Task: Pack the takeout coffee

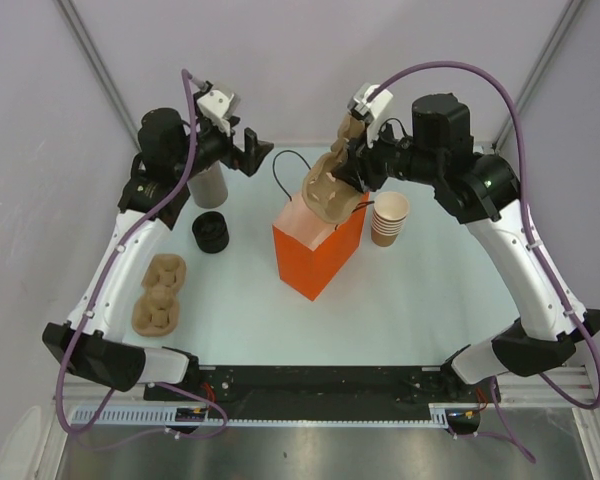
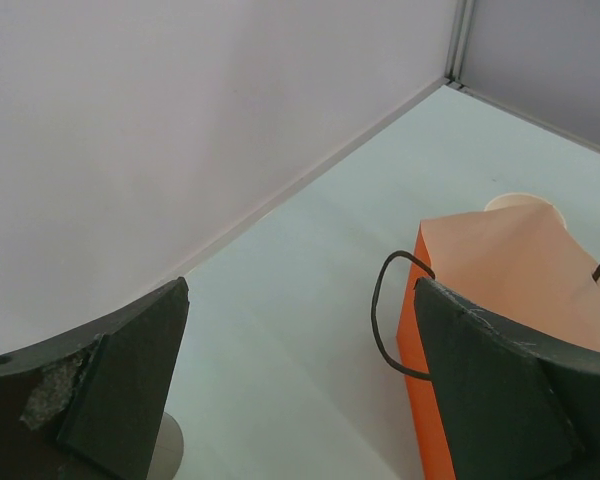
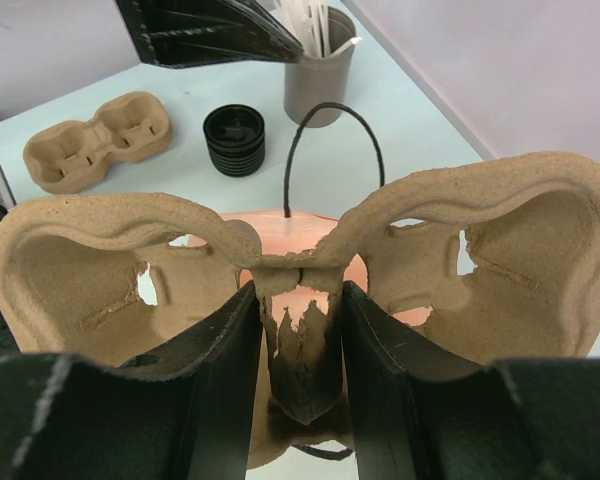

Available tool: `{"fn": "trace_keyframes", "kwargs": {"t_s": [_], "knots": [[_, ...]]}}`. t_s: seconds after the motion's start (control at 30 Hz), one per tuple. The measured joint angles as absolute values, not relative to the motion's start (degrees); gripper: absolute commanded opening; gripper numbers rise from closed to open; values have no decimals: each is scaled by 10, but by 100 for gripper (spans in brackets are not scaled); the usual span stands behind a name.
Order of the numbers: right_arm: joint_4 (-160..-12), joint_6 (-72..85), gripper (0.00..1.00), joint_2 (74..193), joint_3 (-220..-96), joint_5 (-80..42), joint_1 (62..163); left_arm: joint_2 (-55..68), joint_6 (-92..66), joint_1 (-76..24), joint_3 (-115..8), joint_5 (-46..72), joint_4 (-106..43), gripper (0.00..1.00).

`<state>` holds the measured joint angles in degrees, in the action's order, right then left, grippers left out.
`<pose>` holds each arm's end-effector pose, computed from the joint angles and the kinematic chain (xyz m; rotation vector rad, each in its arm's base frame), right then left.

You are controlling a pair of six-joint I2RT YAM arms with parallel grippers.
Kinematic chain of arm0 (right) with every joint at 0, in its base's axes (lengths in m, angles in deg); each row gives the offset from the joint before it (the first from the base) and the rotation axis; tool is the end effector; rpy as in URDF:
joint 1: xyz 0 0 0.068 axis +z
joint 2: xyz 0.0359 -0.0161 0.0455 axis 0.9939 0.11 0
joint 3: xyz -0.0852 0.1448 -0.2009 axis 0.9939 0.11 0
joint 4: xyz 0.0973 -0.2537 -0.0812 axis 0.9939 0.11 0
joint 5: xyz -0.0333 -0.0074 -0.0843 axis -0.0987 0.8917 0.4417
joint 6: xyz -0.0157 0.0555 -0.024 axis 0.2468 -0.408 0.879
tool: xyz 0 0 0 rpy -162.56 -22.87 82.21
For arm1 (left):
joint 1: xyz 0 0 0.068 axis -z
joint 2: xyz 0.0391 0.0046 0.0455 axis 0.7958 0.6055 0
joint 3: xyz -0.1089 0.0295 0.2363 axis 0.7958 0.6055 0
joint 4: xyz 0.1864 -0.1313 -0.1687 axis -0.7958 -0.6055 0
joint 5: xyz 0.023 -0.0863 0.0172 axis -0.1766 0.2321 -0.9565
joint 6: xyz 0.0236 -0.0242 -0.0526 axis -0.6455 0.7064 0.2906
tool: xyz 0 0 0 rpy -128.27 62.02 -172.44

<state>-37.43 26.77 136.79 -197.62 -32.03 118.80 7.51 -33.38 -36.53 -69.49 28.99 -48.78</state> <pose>0.2407 0.1897 0.5184 -1.0048 1.6206 0.5930 0.3120 -0.1109 0.4644 0.6706 1.5059 -0.4358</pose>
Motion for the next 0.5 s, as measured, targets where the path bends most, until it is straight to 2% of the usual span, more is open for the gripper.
{"fn": "trace_keyframes", "kwargs": {"t_s": [0.5], "knots": [[-386,217,41,1431,-1981,-381,1207,91,-311,-366,-682,359,-477,99]]}}
